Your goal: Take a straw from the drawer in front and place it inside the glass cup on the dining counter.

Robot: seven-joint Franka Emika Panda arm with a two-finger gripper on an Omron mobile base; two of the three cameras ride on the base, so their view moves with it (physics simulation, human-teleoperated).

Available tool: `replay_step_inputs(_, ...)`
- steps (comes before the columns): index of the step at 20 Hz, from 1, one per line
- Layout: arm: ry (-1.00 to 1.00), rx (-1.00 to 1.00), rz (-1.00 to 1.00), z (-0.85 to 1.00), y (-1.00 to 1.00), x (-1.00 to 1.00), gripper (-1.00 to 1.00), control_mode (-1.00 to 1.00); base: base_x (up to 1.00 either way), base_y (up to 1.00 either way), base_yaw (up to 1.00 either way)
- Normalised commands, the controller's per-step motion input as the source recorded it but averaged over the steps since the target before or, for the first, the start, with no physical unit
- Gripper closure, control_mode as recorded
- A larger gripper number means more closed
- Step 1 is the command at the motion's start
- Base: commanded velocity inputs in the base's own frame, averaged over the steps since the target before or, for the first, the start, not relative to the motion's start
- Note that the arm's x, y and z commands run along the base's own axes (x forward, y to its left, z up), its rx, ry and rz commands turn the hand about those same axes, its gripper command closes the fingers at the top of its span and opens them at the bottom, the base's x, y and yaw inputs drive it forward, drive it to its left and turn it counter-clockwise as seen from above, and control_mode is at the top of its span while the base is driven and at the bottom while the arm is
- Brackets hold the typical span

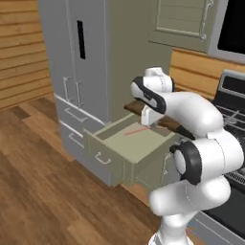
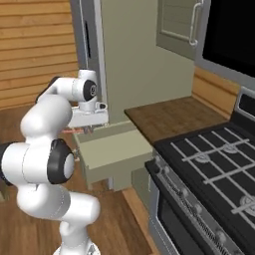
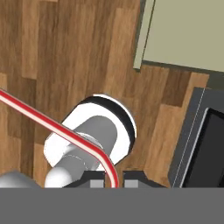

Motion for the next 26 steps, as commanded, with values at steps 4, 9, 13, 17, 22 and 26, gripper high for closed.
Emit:
replay_step_inputs(4, 0.0, 0.0, 0.0, 0.0, 0.0, 0.0, 1.0, 1.0, -0.44, 1.0, 0.22)
replay_step_inputs(9, 0.0, 0.0, 0.0, 0.0, 0.0, 0.0, 1.0, 1.0, 0.03, 0.99, 0.21)
replay_step_inputs(13, 0.0, 0.0, 0.0, 0.0, 0.0, 0.0, 1.0, 1.0, 0.52, 0.66, 0.17)
replay_step_inputs(17, 0.0, 0.0, 0.0, 0.0, 0.0, 0.0, 1.0, 1.0, 0.97, 0.25, 0.15)
replay_step_inputs(22, 0.0, 0.0, 0.0, 0.0, 0.0, 0.0, 1.0, 1.0, 1.0, 0.23, 0.15)
replay_step_inputs(26, 0.0, 0.0, 0.0, 0.0, 0.0, 0.0, 1.0, 1.0, 1.0, 0.18, 0.18)
